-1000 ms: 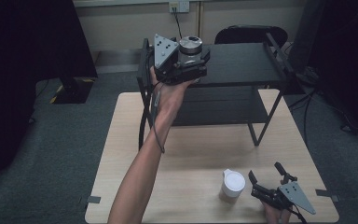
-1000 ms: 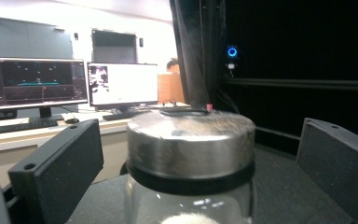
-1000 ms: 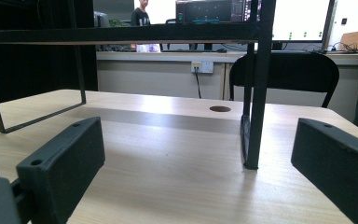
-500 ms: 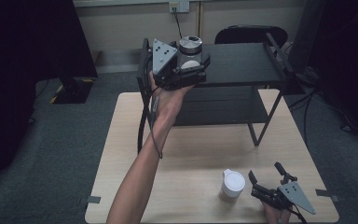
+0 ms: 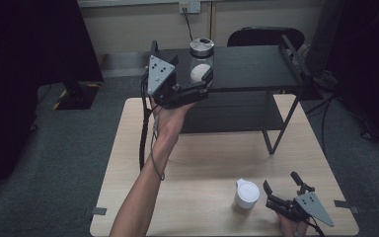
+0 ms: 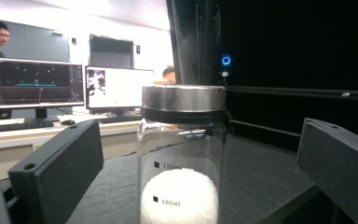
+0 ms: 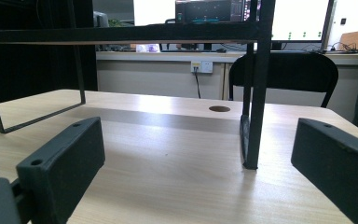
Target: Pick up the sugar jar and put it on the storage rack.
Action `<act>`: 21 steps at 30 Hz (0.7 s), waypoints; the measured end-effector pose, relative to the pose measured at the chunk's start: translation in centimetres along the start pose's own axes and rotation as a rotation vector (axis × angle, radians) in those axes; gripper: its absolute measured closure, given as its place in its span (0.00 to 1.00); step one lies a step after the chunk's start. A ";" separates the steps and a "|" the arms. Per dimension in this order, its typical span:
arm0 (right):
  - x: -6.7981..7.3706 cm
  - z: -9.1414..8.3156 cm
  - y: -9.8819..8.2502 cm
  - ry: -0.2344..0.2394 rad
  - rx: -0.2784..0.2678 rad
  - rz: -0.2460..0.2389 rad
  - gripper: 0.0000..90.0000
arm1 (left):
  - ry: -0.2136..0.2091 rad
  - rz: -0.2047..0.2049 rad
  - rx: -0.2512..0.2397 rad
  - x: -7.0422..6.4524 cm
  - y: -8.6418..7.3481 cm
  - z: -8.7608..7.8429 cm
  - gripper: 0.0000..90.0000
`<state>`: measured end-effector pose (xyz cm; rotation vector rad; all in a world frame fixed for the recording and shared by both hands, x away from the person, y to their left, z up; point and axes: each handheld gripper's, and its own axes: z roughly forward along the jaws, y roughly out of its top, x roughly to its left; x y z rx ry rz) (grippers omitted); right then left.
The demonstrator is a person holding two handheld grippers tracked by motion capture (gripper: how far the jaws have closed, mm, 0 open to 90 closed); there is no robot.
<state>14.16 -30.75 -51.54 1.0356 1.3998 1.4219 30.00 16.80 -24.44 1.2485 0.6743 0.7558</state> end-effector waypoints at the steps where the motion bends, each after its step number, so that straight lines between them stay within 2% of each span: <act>1: 0.0 0.0 0.0 0.000 0.000 0.000 0.02 | -0.001 0.003 0.004 -0.1 0.1 -0.3 0.00; 3: 0.0 0.0 0.0 0.000 0.000 0.000 0.02 | 0.005 0.007 0.005 -0.4 0.2 -0.9 0.00; 9: 0.0 0.0 0.0 -0.002 0.000 0.000 0.02 | 0.014 0.032 -0.033 -1.0 -0.7 -3.0 0.00; 17: 0.0 0.0 0.0 -0.002 0.000 0.000 0.02 | 0.007 0.026 -0.031 -2.0 -2.6 -4.8 0.00; 21: 0.0 0.0 0.0 -0.003 0.000 0.000 0.02 | 0.001 0.021 -0.011 -2.6 -3.7 -5.7 0.00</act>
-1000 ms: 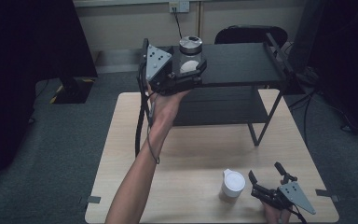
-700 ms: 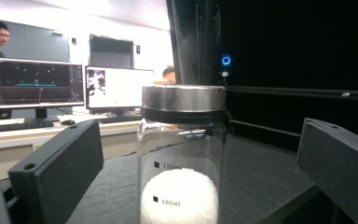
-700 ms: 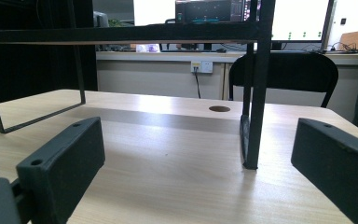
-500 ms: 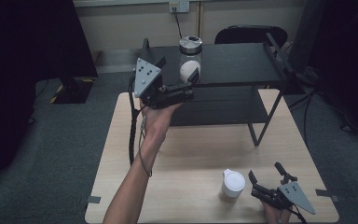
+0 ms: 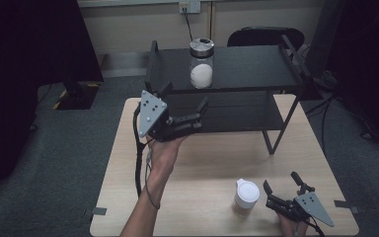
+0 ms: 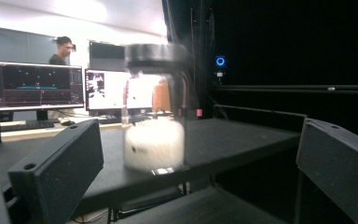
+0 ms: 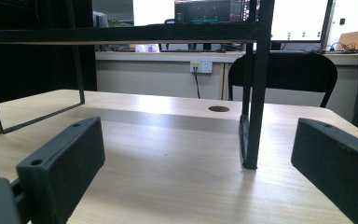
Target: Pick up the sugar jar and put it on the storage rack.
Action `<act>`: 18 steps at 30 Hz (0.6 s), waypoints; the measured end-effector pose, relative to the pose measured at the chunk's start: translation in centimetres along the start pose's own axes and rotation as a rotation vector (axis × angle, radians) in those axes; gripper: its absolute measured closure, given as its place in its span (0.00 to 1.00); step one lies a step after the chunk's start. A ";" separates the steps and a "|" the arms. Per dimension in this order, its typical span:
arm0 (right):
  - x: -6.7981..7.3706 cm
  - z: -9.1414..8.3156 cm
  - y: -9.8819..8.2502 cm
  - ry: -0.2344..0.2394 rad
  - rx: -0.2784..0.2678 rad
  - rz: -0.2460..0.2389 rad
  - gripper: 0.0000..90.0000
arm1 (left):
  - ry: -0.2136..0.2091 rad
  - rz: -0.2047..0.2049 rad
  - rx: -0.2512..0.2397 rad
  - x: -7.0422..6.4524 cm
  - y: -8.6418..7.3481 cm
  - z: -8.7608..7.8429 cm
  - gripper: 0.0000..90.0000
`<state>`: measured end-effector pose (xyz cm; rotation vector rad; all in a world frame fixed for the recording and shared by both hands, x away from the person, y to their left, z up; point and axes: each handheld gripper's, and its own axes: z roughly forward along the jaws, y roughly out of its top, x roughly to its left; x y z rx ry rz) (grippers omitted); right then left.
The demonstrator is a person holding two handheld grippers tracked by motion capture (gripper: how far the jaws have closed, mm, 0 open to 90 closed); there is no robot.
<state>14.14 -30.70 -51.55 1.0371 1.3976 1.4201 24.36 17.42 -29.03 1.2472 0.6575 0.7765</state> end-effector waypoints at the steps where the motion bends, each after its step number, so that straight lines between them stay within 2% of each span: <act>1: 0.0 0.0 0.0 0.000 0.000 0.000 0.02 | 0.005 -0.001 0.002 -0.2 -0.3 -0.3 0.00; 8: 0.0 0.0 0.0 0.000 0.000 0.000 0.02 | 0.021 -0.031 -0.012 -1.2 -3.1 -2.2 0.00; 11: 0.0 0.0 0.0 0.000 0.000 0.000 0.02 | 0.038 -0.019 -0.010 -1.8 -4.1 -3.0 0.00; 18: 0.0 0.0 0.0 0.000 0.000 0.000 0.02 | 0.073 -0.025 -0.005 -2.5 -6.3 -5.0 0.00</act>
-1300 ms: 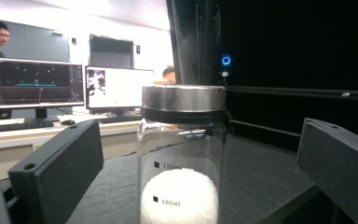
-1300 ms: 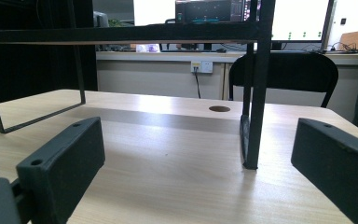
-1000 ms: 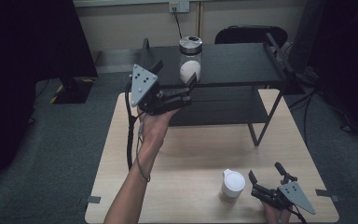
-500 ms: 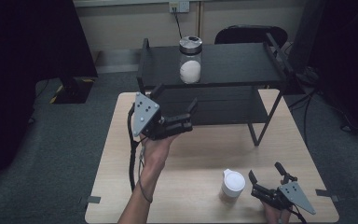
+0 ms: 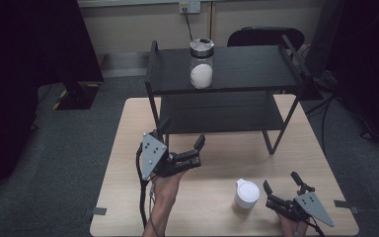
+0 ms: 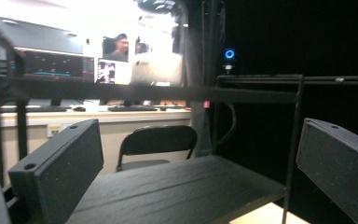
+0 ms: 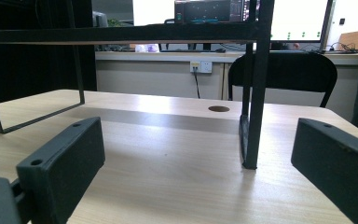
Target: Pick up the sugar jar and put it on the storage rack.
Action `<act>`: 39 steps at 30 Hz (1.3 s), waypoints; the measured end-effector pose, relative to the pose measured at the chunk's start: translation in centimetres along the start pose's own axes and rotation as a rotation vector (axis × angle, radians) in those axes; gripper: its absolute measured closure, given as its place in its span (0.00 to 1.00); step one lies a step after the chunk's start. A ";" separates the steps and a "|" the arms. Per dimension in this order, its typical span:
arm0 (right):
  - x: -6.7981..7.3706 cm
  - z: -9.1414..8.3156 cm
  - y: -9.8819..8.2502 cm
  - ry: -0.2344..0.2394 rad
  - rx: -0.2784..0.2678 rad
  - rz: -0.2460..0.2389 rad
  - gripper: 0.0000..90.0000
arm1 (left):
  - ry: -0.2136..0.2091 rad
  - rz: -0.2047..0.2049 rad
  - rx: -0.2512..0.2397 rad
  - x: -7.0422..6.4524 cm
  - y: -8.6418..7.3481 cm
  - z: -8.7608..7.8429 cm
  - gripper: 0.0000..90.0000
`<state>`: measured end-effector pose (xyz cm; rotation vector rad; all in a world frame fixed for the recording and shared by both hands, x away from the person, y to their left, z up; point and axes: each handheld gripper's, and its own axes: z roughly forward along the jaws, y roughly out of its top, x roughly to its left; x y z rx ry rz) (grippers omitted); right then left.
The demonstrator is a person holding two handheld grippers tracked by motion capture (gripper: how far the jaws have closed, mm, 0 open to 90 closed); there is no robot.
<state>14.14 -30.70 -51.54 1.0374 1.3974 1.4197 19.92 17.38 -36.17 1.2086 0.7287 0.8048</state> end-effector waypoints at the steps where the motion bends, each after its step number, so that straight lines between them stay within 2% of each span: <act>1: 0.0 0.0 0.0 0.000 0.000 0.000 0.02 | 0.002 -0.006 0.000 0.0 -0.3 -0.3 0.00; 6: 0.0 0.0 0.0 0.000 0.000 0.000 0.02 | 0.026 -0.004 0.005 -0.6 -2.0 -1.4 0.00; 11: 0.0 0.0 0.0 0.000 0.000 0.000 0.02 | 0.041 0.007 0.032 -1.4 -4.2 -2.5 0.00; 16: 0.0 0.0 0.0 0.000 0.000 0.000 0.02 | 0.048 -0.001 0.065 -2.0 -6.4 -3.2 0.00; 21: 0.0 0.0 0.0 0.000 0.000 0.000 0.02 | 0.059 0.019 0.079 -2.9 -8.4 -3.5 0.00; 26: 0.0 0.0 0.0 0.001 0.000 0.000 0.02 | 0.055 0.038 0.107 -3.2 -10.1 -4.2 0.00; 31: 0.0 0.0 0.0 0.002 0.000 0.000 0.02 | 0.061 0.027 0.116 -3.1 -11.5 -4.7 0.00; 34: 0.0 0.0 0.0 0.001 0.000 0.000 0.02 | 0.088 0.054 0.117 -3.4 -12.6 -4.9 0.00; 37: 0.0 0.0 0.0 0.001 0.000 0.000 0.02 | 0.091 0.036 0.137 -3.2 -13.3 -4.9 0.00; 39: 0.0 0.0 0.0 0.001 0.000 0.000 0.02 | 0.100 0.047 0.140 -3.3 -13.8 -4.9 0.00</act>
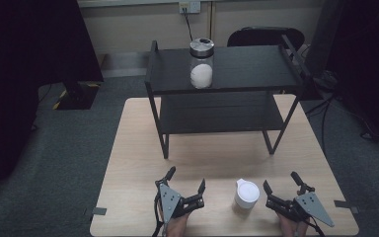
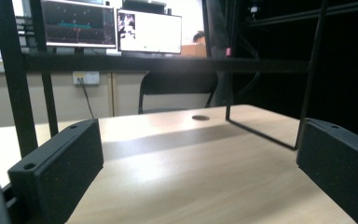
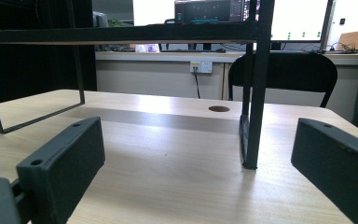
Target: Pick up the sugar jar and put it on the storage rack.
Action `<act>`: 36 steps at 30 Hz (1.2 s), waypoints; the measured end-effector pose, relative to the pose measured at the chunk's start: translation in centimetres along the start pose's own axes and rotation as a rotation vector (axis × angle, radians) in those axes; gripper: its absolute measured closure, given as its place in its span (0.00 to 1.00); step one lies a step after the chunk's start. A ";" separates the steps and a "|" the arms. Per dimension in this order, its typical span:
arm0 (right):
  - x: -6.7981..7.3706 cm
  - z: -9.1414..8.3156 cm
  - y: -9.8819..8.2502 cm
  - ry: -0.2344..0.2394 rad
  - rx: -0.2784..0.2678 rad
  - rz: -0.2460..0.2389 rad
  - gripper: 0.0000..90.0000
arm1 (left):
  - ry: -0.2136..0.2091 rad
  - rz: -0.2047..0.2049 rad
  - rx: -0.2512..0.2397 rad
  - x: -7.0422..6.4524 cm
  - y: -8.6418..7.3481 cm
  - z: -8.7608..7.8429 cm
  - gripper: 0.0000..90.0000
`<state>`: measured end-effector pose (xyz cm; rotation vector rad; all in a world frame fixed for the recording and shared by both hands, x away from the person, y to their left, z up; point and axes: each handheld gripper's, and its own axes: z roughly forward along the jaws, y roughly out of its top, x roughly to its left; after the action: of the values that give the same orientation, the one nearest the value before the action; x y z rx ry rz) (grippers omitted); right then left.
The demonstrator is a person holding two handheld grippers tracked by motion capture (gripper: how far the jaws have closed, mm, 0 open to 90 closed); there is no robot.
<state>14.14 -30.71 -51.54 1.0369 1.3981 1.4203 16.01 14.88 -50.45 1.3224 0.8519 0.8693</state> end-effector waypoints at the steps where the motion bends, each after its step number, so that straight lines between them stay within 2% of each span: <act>1: 0.0 0.0 0.0 0.000 0.000 0.000 0.02 | 0.001 0.006 0.005 0.0 -0.1 0.0 0.00; 3: 0.0 0.0 0.0 0.000 0.000 0.000 0.02 | -0.002 0.015 0.015 0.1 -0.1 0.1 0.00; 12: 0.0 0.0 0.0 0.000 0.000 0.000 0.02 | 0.022 0.008 0.018 0.1 -0.7 0.2 0.00; 16: 0.0 0.0 0.0 0.000 0.000 0.000 0.02 | 0.009 0.017 0.037 0.3 -0.9 0.3 0.00; 19: 0.0 0.0 0.0 0.000 0.000 0.000 0.02 | 0.014 0.026 0.053 0.3 -1.1 0.5 0.00; 24: 0.0 0.0 0.0 -0.001 0.000 0.000 0.02 | 0.007 0.018 0.049 0.4 -1.2 0.6 0.00; 36: 0.0 0.0 0.0 -0.002 0.000 -0.001 0.02 | 0.022 0.018 0.046 0.2 -1.3 0.6 0.00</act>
<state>14.12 -30.68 -51.55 1.0374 1.3971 1.4185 16.68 14.74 -51.70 1.3649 0.8832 0.8845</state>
